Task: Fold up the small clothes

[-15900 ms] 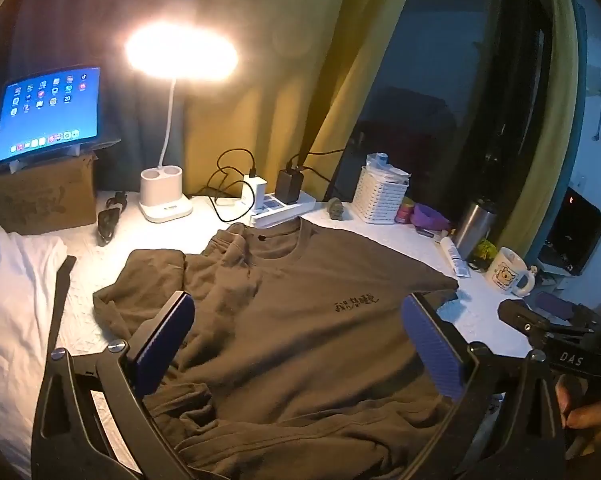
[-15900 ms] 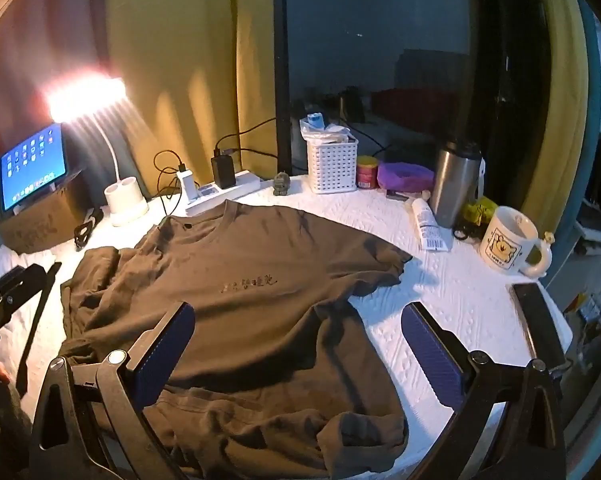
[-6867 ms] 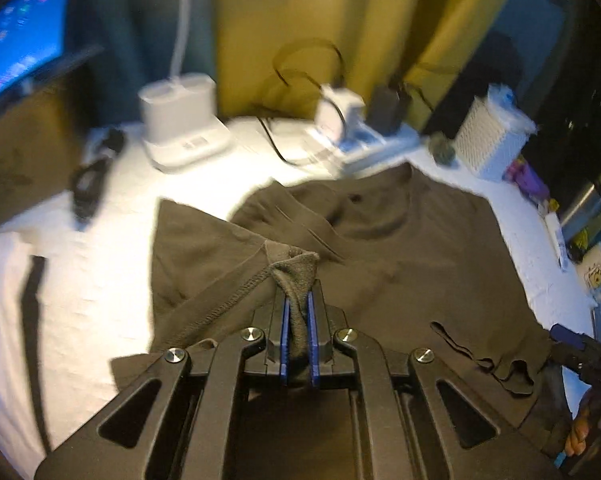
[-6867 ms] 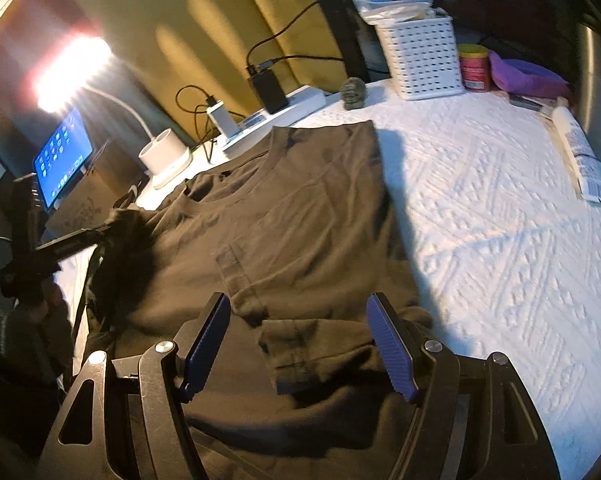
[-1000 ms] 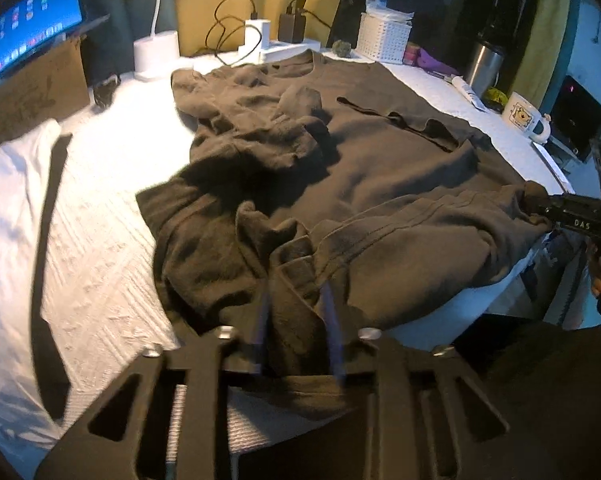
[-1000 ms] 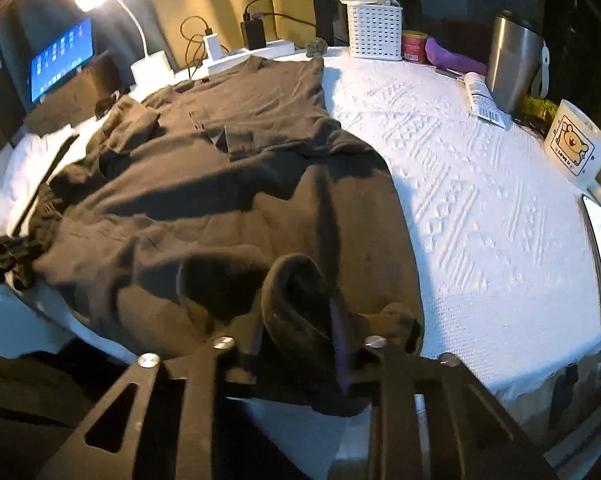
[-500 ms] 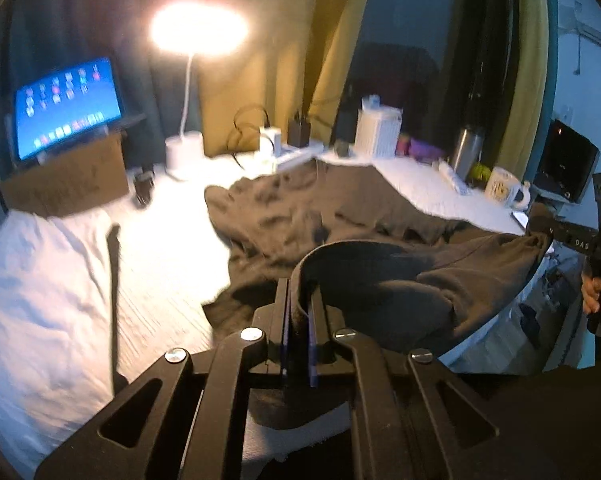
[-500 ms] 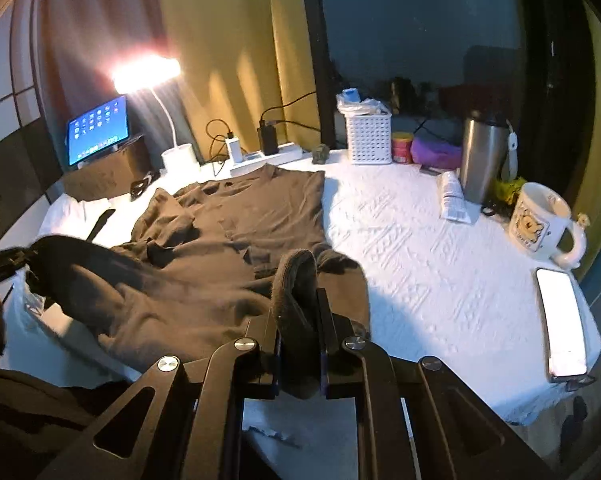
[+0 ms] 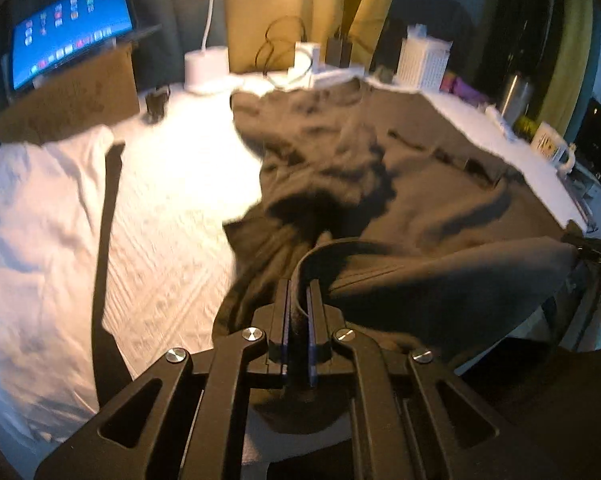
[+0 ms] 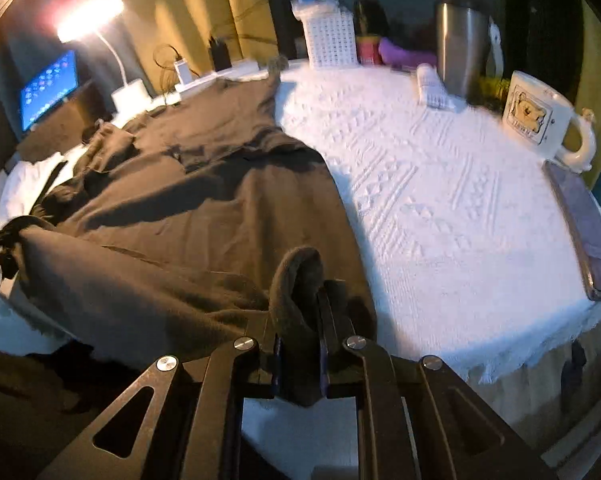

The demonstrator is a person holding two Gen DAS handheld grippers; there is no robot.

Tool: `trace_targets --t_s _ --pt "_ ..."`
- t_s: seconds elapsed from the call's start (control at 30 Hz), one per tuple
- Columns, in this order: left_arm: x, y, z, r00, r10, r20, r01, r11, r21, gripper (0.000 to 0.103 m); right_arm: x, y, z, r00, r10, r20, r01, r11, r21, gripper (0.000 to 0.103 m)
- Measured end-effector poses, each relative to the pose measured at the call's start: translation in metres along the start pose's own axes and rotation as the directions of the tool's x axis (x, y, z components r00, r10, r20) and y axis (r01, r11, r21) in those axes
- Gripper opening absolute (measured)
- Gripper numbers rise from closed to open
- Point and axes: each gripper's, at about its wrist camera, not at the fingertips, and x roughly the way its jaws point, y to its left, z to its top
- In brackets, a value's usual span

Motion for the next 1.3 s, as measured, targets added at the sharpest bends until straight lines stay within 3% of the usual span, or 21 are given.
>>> trace_targets --t_s 0.2,0.33,0.47,0.63,0.73,0.87,0.93,0.97,1.03,1.07,1.2,1.3 --pt "0.000 -0.002 -0.007 1.000 -0.012 -0.028 0.012 1.000 0.008 0.005 -0.019 -0.002 -0.019 0.995 0.031 -0.099 -0.034 0.999 -0.025 0.017" --pt "0.007 0.004 -0.011 0.999 -0.021 -0.043 0.020 1.000 -0.022 0.005 -0.033 -0.003 -0.026 0.990 0.004 -0.138 -0.009 0.999 -0.035 0.023" --pt "0.008 0.001 -0.008 0.999 -0.020 -0.039 0.019 1.000 -0.014 0.005 -0.054 -0.013 -0.016 0.994 -0.028 -0.101 0.029 0.999 0.016 0.067" --pt "0.008 0.004 -0.008 0.999 -0.029 -0.040 0.028 0.999 -0.021 0.005 -0.069 -0.013 0.002 1.000 0.013 -0.006 -0.013 0.997 0.081 0.067" --pt "0.008 0.004 -0.008 0.999 -0.034 -0.037 0.033 0.999 -0.026 0.005 -0.057 -0.009 0.006 0.999 0.036 -0.017 -0.034 0.993 0.111 0.067" --pt "0.009 0.004 -0.007 0.999 -0.039 -0.036 0.038 0.999 -0.031 0.005 -0.024 -0.003 -0.001 0.994 -0.031 -0.103 0.042 0.994 0.100 0.067" --pt "0.008 0.004 -0.006 0.999 -0.039 -0.028 0.038 0.999 -0.027 0.005 -0.012 0.002 -0.005 0.991 -0.078 -0.112 0.086 0.994 0.073 0.061" --pt "0.006 0.004 -0.004 0.999 -0.040 -0.017 0.040 0.999 -0.025 0.005 -0.008 0.003 -0.005 0.990 -0.084 -0.111 0.092 0.994 0.066 0.044" --pt "0.000 0.002 -0.001 0.999 -0.043 0.001 0.043 0.999 -0.022 0.005 -0.004 0.010 -0.005 0.985 -0.132 -0.107 0.135 0.991 0.025 0.028" --pt "-0.005 0.001 0.001 0.999 -0.046 0.016 0.047 0.999 -0.020 0.005 -0.005 0.013 -0.005 0.984 -0.147 -0.102 0.148 0.989 0.005 0.015" --pt "-0.018 -0.003 0.009 0.997 -0.057 0.060 0.058 0.998 -0.015 0.005 -0.019 0.015 0.001 0.981 -0.180 -0.066 0.177 0.983 -0.043 0.005" --pt "-0.027 -0.005 0.015 0.994 -0.055 0.092 0.058 0.998 -0.032 0.005 -0.036 0.014 0.010 0.984 -0.178 -0.020 0.177 0.983 -0.039 0.005"
